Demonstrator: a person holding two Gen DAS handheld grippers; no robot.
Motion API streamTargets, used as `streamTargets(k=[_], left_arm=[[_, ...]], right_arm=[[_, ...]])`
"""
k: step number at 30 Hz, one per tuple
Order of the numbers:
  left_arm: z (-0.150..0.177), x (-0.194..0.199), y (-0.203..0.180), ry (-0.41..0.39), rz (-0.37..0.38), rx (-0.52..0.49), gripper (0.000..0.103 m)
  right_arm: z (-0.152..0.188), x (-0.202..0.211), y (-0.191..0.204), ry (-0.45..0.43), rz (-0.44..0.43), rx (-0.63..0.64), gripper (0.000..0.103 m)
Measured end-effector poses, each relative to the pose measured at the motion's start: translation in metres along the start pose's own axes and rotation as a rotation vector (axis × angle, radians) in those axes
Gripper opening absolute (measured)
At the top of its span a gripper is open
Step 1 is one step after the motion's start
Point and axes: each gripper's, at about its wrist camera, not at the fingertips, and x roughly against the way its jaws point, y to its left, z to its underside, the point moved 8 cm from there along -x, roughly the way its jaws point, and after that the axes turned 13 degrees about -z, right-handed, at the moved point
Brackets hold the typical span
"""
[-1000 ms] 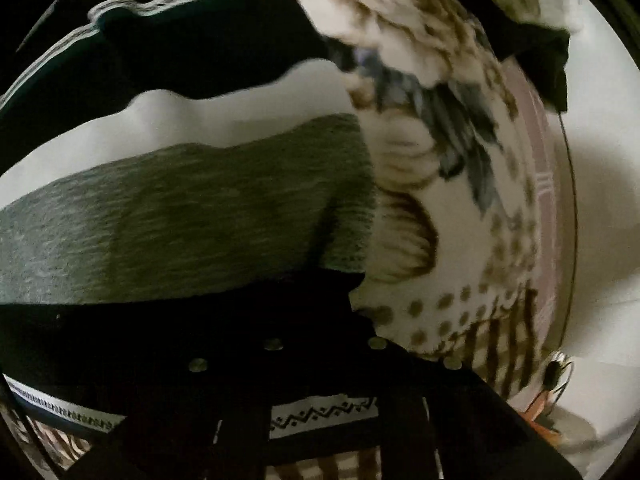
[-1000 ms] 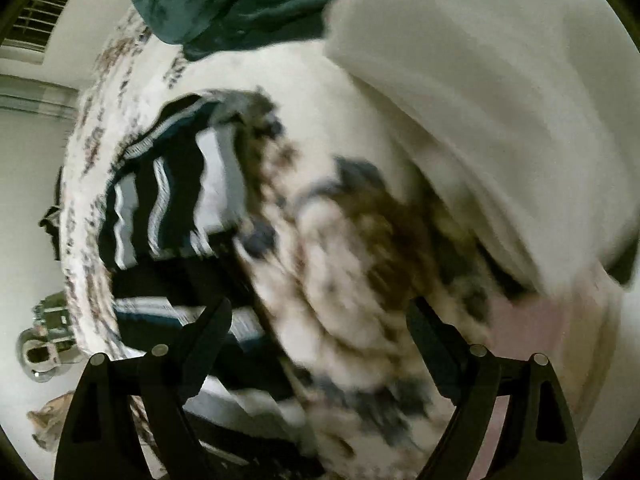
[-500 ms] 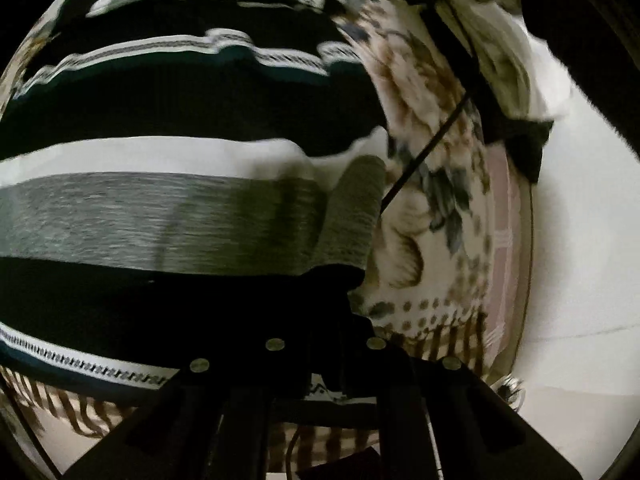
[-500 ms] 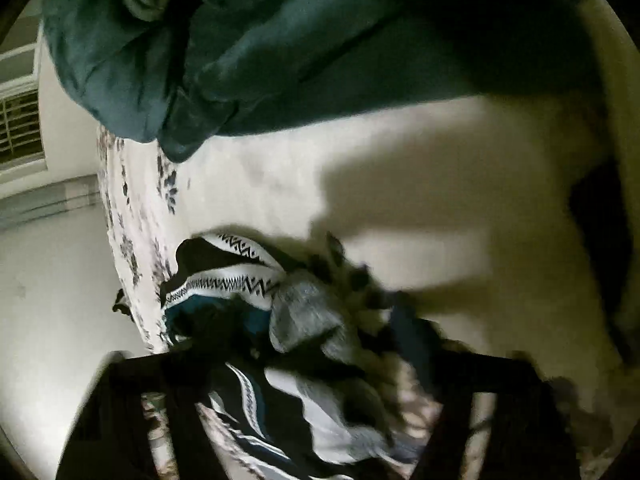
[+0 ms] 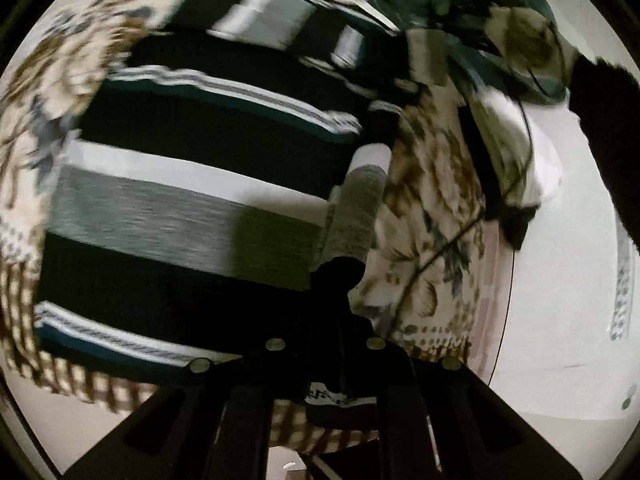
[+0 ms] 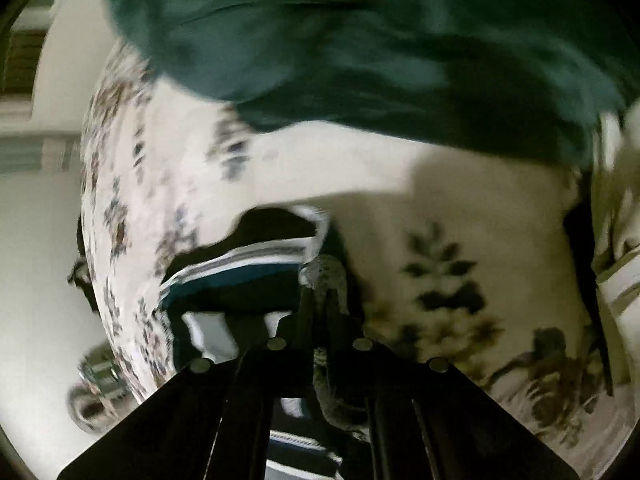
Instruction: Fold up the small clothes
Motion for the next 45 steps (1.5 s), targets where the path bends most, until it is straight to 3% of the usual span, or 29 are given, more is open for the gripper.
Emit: streamTargets(k=[7,14,18,23,26,31,32,33,34,35,36,38,40,41,42,43,44,45], left_arm=[[-0.013,0.022,0.106,-0.031,-0.007,0.168,0.007],[-0.008,0.012,0.192,-0.021,-0.018,0.281,0.006],[-0.001,0.0,0.227,0.002,-0.016,0.327,0.003],[0.01,-0.016,0.264,0.037,-0.013,0.381,0.002],[0.014,-0.023,0.277,0.055,-0.007,0.394,0.002],[0.003,-0.023,0.28,0.051,0.073,0.395,0.005],[-0.003,-0.024,0.277,0.061,0.087,0.384,0.008],[-0.008,-0.025,0.276,0.062,0.104,0.37,0.02],[-0.013,-0.026,0.272,0.056,0.126,0.352,0.048],[-0.017,-0.027,0.268,0.051,0.141,0.337,0.058],[-0.022,-0.028,0.263,0.042,0.155,0.323,0.065],[-0.027,-0.035,0.245,0.046,0.191,0.267,0.065],[-0.027,-0.05,0.226,0.063,0.163,0.197,0.06],[-0.026,-0.058,0.216,0.058,0.134,0.155,0.051],[-0.023,-0.064,0.211,0.061,0.108,0.125,0.009],[-0.021,-0.069,0.21,0.068,0.08,0.106,0.005],[-0.019,-0.072,0.21,0.061,0.071,0.106,0.005],[-0.018,-0.072,0.212,0.053,0.068,0.12,0.005]], right_arm=[[0.016,-0.04,0.128,0.034,0.056,0.143,0.004],[0.048,-0.151,0.237,0.093,0.154,0.25,0.004],[0.065,-0.219,0.27,0.123,0.255,0.308,0.004],[0.082,-0.276,0.291,0.145,0.306,0.348,0.004],[0.087,-0.294,0.296,0.149,0.343,0.37,0.004],[0.094,-0.309,0.298,0.192,0.412,0.414,0.005],[0.094,-0.311,0.295,0.215,0.431,0.424,0.005],[0.094,-0.311,0.292,0.228,0.438,0.424,0.007],[0.095,-0.308,0.288,0.246,0.437,0.416,0.01],[0.095,-0.306,0.286,0.255,0.433,0.41,0.022],[0.096,-0.303,0.283,0.26,0.43,0.405,0.041],[0.097,-0.295,0.276,0.272,0.424,0.4,0.057],[0.098,-0.292,0.267,0.282,0.436,0.393,0.058],[0.098,-0.29,0.261,0.285,0.437,0.381,0.058],[0.099,-0.289,0.256,0.287,0.435,0.371,0.058],[0.099,-0.287,0.253,0.281,0.43,0.367,0.057],[0.099,-0.284,0.253,0.26,0.422,0.374,0.042],[0.099,-0.281,0.256,0.235,0.41,0.388,0.005]])
